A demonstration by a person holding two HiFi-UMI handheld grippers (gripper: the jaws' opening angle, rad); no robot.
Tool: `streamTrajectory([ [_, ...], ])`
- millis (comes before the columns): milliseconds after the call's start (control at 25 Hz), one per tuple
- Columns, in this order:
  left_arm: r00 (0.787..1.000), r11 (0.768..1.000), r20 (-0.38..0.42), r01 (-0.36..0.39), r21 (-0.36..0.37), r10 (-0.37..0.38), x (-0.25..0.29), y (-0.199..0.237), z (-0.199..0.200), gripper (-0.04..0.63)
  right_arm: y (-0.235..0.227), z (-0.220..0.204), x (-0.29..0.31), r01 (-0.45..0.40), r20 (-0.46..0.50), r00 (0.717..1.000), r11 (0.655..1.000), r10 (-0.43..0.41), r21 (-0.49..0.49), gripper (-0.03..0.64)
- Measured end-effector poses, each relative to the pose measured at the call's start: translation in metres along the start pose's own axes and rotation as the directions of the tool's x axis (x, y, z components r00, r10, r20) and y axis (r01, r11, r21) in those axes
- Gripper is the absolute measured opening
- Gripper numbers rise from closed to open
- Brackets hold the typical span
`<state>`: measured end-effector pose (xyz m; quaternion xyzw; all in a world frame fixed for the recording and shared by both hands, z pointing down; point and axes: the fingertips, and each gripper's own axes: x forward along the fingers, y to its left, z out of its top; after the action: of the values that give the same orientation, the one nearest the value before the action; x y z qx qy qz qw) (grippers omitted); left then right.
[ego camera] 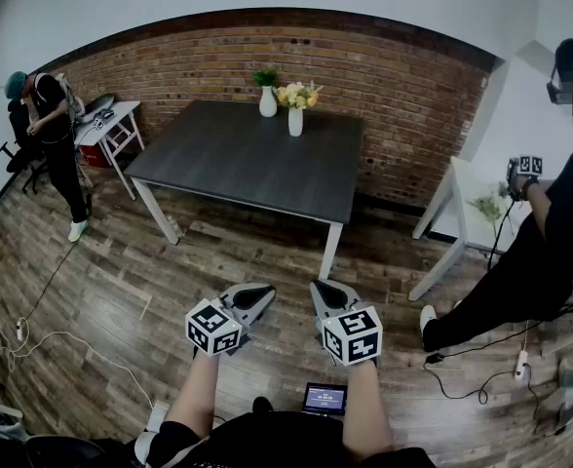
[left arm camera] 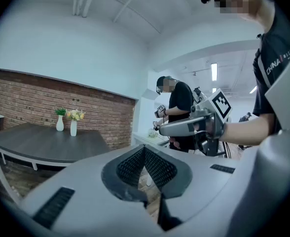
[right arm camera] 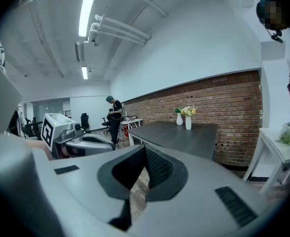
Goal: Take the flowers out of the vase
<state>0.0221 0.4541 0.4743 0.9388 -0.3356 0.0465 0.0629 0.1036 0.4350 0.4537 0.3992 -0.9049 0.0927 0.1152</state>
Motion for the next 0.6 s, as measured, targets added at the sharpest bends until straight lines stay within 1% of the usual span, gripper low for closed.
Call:
streamTrajectory([
  [120, 0.999, 1.0, 0.026, -0.023, -0.014, 0.023, 0.004, 0.003, 0.004, 0.003, 0.001, -0.006, -0.002, -0.008, -0.012, 1.0, 1.0, 0.007, -0.02, 0.006],
  [320, 0.999, 1.0, 0.04, -0.008, -0.008, 0.009, 0.018, -0.007, 0.012, 0.003, -0.011, 0.001, -0.011, 0.003, 0.021, 1.0, 1.0, -0.003, -0.008, 0.006],
  [600, 0.998, 1.0, 0.051, -0.021, 0.002, 0.021, 0.032, -0.013, 0.017, 0.003, -0.029, 0.005, -0.021, 0.004, 0.052, 0.999, 1.0, -0.005, 0.01, 0.006],
])
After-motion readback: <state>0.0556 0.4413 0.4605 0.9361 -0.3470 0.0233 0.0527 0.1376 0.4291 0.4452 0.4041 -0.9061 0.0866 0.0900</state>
